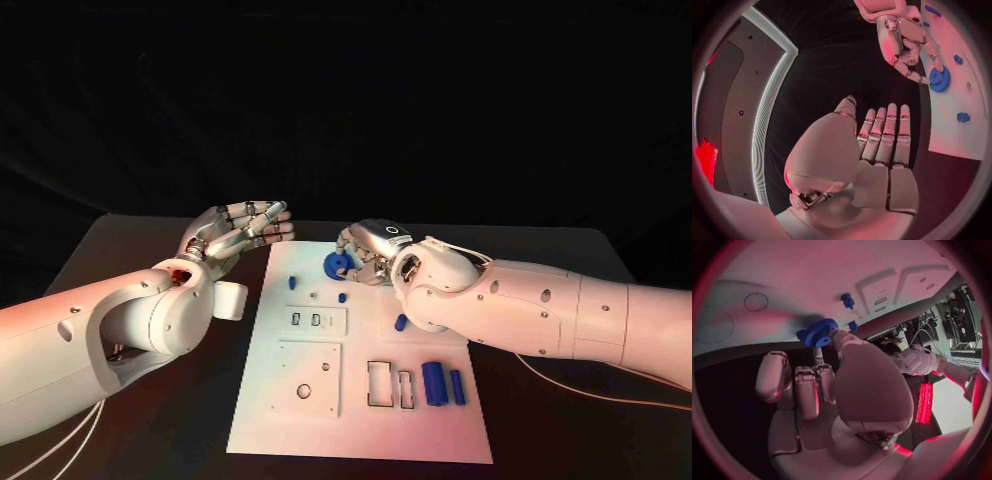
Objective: Assemble the parts on the task board
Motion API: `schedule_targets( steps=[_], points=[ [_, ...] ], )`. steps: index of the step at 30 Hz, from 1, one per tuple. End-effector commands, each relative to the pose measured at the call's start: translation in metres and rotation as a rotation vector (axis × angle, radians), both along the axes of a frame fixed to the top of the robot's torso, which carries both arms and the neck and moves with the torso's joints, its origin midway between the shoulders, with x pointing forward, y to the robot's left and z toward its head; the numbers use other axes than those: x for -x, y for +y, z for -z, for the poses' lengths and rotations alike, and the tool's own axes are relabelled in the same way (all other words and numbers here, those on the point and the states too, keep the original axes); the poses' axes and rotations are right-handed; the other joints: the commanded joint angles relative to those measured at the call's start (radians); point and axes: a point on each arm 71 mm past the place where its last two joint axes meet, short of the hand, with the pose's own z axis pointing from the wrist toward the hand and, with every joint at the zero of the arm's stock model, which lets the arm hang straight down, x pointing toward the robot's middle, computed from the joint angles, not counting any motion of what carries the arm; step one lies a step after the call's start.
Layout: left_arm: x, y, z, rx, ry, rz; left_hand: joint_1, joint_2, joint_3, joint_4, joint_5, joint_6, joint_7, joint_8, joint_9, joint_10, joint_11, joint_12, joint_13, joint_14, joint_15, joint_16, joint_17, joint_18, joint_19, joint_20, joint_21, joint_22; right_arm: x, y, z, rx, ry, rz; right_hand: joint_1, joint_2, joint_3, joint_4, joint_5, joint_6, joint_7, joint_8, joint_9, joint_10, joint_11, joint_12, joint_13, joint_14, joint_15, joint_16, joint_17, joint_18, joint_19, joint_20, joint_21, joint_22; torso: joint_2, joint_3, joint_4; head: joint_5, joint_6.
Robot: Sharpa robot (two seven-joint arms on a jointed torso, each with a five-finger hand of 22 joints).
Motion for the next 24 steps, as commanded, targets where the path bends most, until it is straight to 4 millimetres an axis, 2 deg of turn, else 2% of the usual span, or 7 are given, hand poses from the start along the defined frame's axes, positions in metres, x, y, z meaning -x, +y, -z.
schedule_targets(
  steps=[1,9,19,24],
  points=[
    [0.0001,-0.0019,-0.0017,0.008,-0.01,0.005,-0.001,0.006,-0.002,-0.003,0.003,-0.007,0.037,-0.003,0.002,-0.003,0.003,0.007,0.0,-0.006,-0.002,0.0,0.001,0.009,-0.006,0.003,-0.006,-0.002,0.0008,0.0025,0.0028,0.036,0.01,-0.009,0.001,-0.008,0.008,0.001,-0.004,0.016,-0.01,0.005,0.001,0.006,0.001,-0.002,0.099,0.102,-0.004,0.004,0.263,-0.016,0.005,0.0,0.001,0.0,0.0,-0.0002,0.0012,0.001,0.0],
    [0.0001,-0.0018,-0.0017,0.008,-0.009,0.005,-0.001,0.006,-0.002,-0.003,0.003,-0.007,0.037,-0.003,0.002,-0.003,0.003,0.007,0.0,-0.006,-0.002,0.0,0.001,0.009,-0.006,0.003,-0.006,-0.002,-0.001,0.005,0.006,0.041,0.016,-0.005,0.0,-0.013,0.013,-0.001,-0.006,0.013,-0.009,0.001,0.0,0.004,0.002,-0.004,0.096,0.102,-0.004,0.004,0.263,-0.016,0.005,0.001,0.001,0.001,0.001,-0.0003,0.0008,0.009,0.0],
    [0.0004,-0.0005,-0.0016,0.007,-0.007,0.005,-0.001,0.006,-0.002,-0.003,0.002,-0.007,0.038,-0.003,0.002,-0.004,0.003,0.007,0.0,-0.007,-0.002,0.0,0.002,0.01,-0.007,0.003,-0.006,-0.002,-0.0057,0.0033,0.0076,0.048,0.005,0.01,-0.007,-0.024,0.024,-0.001,-0.012,0.004,-0.004,-0.012,-0.003,-0.001,0.006,-0.008,0.091,0.102,0.0,0.004,0.263,-0.015,0.003,0.003,-0.003,-0.002,0.002,-0.0001,-0.0003,0.008,-0.002],
    [0.0004,0.0003,-0.0015,0.006,-0.005,0.005,-0.001,0.006,-0.002,-0.003,0.002,-0.007,0.038,-0.003,0.002,-0.004,0.003,0.007,0.0,-0.007,-0.002,0.0,0.002,0.01,-0.007,0.003,-0.006,-0.002,-0.0055,0.0047,0.0074,0.043,0.002,0.002,-0.029,-0.043,0.033,0.001,-0.042,-0.038,0.011,-0.049,-0.015,-0.014,0.019,-0.021,0.076,0.102,0.011,0.004,0.263,-0.014,-0.001,0.012,-0.011,-0.006,0.0,0.0003,-0.0001,0.01,-0.003]
  ],
)
